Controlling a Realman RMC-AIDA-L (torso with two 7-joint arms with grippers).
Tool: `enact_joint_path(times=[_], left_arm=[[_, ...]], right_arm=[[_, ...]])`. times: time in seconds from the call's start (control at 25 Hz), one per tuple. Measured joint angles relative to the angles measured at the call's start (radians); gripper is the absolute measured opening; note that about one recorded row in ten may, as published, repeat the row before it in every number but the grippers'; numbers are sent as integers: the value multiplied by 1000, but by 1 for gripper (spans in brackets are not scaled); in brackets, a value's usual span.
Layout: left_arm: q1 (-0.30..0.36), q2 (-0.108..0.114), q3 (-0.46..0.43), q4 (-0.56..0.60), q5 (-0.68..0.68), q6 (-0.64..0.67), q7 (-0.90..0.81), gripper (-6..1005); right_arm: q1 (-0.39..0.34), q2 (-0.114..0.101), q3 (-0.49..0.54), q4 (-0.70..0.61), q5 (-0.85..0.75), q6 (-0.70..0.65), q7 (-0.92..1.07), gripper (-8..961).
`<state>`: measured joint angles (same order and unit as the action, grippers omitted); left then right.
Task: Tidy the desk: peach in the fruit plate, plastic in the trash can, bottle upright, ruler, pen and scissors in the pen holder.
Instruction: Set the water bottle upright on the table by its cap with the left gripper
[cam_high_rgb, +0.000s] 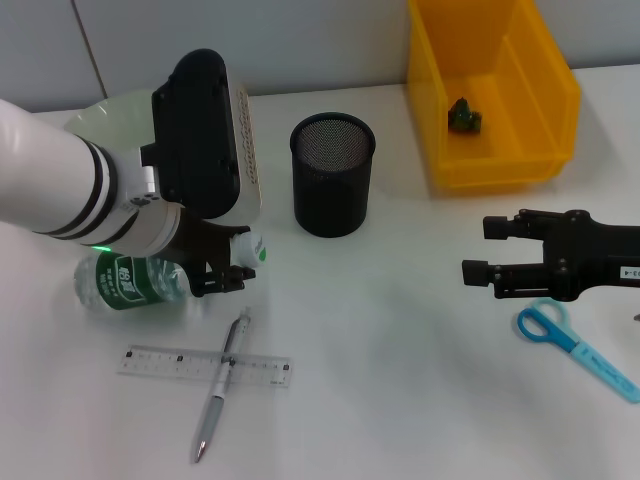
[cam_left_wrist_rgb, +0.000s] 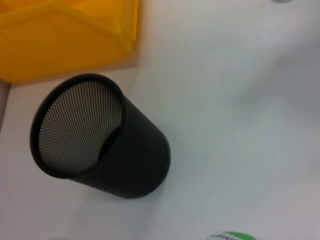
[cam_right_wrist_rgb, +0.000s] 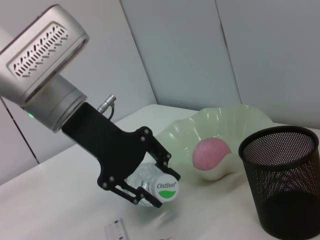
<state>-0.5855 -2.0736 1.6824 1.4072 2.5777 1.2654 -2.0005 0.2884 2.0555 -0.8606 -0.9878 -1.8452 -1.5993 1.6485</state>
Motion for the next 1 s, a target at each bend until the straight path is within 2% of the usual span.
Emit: enact_joint_path(times=[0.48, 0.88, 1.0], left_arm=[[14, 2, -16, 31, -39, 2, 5, 443], [45, 4, -100, 53, -153, 3, 76, 442], [45, 4, -100, 53, -153, 3, 76, 445]], right_arm=[[1, 0, 2, -5, 1, -8, 4, 850], [3, 0, 2, -4, 2, -8, 5, 850], [3, 0, 2, -4, 2, -8, 5, 850]])
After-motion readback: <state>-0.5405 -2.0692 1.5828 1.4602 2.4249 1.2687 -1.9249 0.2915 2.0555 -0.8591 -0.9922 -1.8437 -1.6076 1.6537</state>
